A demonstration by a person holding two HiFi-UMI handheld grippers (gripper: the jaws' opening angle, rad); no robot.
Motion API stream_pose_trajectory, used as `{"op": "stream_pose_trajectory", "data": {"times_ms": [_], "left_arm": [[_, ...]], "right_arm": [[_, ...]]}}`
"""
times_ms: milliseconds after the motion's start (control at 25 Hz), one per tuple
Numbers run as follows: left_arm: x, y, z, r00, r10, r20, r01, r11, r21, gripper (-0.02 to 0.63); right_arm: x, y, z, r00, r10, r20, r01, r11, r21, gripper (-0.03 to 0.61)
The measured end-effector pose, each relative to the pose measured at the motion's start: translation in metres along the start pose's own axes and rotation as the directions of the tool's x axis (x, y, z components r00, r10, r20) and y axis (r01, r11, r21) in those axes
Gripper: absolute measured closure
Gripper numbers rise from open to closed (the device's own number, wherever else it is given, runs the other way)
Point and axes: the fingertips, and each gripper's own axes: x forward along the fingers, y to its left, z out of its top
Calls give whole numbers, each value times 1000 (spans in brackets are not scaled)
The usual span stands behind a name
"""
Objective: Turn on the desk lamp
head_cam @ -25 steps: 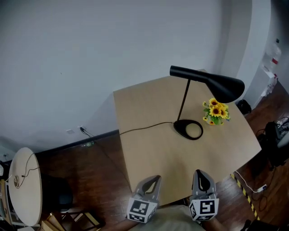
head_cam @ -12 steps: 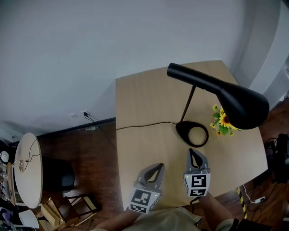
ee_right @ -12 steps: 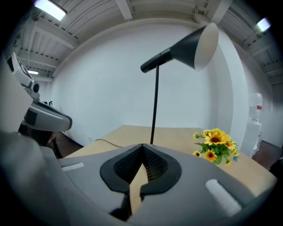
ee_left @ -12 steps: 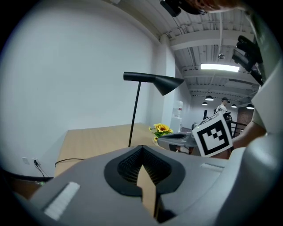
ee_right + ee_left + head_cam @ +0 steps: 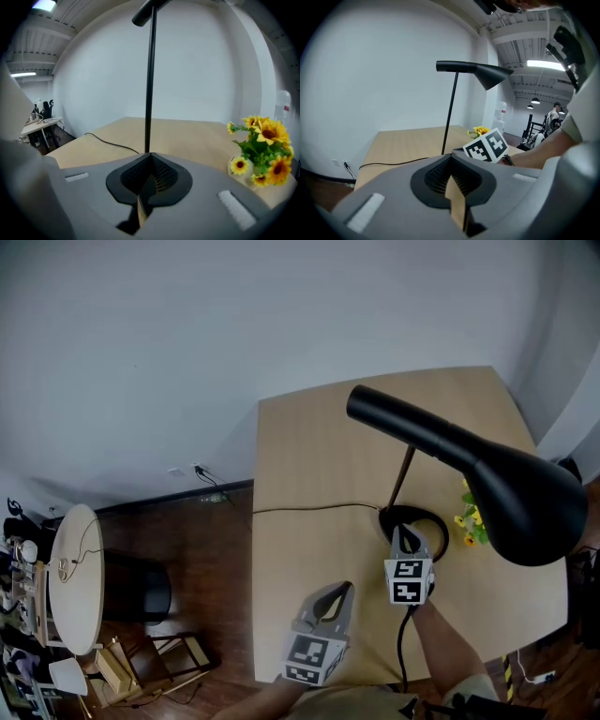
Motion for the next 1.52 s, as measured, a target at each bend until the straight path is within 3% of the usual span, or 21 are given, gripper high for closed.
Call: {"op": "stream_pose_trajectory", "data": {"times_ms": [440, 680, 760, 960, 1240, 1520], "left_arm": [[-6, 15, -5, 997, 63, -37, -63, 998, -9, 614], [-6, 21, -7, 997, 74, -35, -75, 997, -18, 614], [-7, 20, -5, 997, 68, -32, -68, 997, -19, 614], [-10, 19, -2, 998, 57, -9, -57, 998, -23, 614], [-9, 16, -3, 1000, 13, -1, -13, 1000, -12, 614], [-23, 12, 1, 997, -58, 40, 59, 998, -19, 614]], "right_arm": [[54, -3, -20, 991, 26, -134, -33, 998, -46, 578], [59, 0, -25, 988, 23, -156, -37, 996, -86, 578], [57, 0, -24, 987, 41, -153, -48, 998, -45, 578], [24, -8, 2, 999, 35, -28, -33, 997, 69, 578], [-39, -7, 31, 994, -1, 107, -8, 996, 84, 578], [-98, 1, 38, 985, -56, 163, 39, 994, 105, 578]]}}
